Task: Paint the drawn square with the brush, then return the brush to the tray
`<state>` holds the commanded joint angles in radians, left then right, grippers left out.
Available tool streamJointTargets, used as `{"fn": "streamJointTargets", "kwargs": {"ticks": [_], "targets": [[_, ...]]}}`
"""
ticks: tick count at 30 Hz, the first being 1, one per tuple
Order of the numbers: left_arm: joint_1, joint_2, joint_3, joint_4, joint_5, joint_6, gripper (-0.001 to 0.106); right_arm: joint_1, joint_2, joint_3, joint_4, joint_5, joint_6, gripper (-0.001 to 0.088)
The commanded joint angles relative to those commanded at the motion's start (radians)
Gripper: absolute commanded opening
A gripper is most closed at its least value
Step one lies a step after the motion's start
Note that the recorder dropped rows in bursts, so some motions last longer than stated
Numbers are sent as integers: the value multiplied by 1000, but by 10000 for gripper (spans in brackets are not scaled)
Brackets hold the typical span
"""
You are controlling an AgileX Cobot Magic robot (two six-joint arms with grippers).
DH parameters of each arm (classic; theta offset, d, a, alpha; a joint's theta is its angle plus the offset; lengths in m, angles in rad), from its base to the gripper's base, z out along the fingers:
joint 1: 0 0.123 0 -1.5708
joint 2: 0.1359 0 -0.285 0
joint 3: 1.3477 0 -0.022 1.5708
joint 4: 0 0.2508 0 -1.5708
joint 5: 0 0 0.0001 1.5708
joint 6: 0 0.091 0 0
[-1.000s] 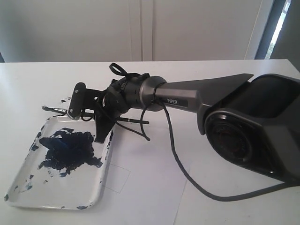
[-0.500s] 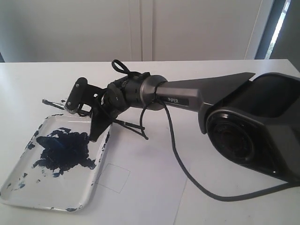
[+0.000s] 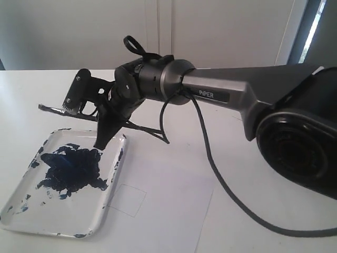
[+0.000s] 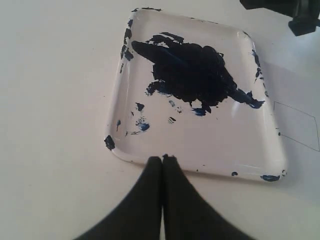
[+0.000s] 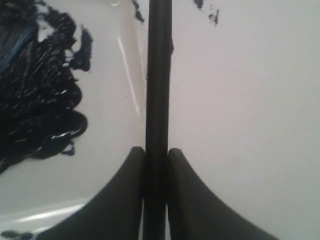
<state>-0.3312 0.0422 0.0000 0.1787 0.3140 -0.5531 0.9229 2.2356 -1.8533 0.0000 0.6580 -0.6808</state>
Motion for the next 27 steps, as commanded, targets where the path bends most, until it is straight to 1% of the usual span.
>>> {"fn": "streamJointTargets", "kwargs": {"ticks": [7, 16, 22, 27], "targets": [[0, 0, 0, 0, 0, 0, 38, 35, -78, 0, -73, 238, 5, 0], [0, 0, 0, 0, 0, 0, 38, 82, -181, 0, -114, 447, 26, 0], [0, 0, 0, 0, 0, 0, 38, 85, -215, 0, -199, 553, 91, 0], [0, 0, 0, 0, 0, 0, 38, 85, -216, 0, -204, 563, 105, 0]]}}
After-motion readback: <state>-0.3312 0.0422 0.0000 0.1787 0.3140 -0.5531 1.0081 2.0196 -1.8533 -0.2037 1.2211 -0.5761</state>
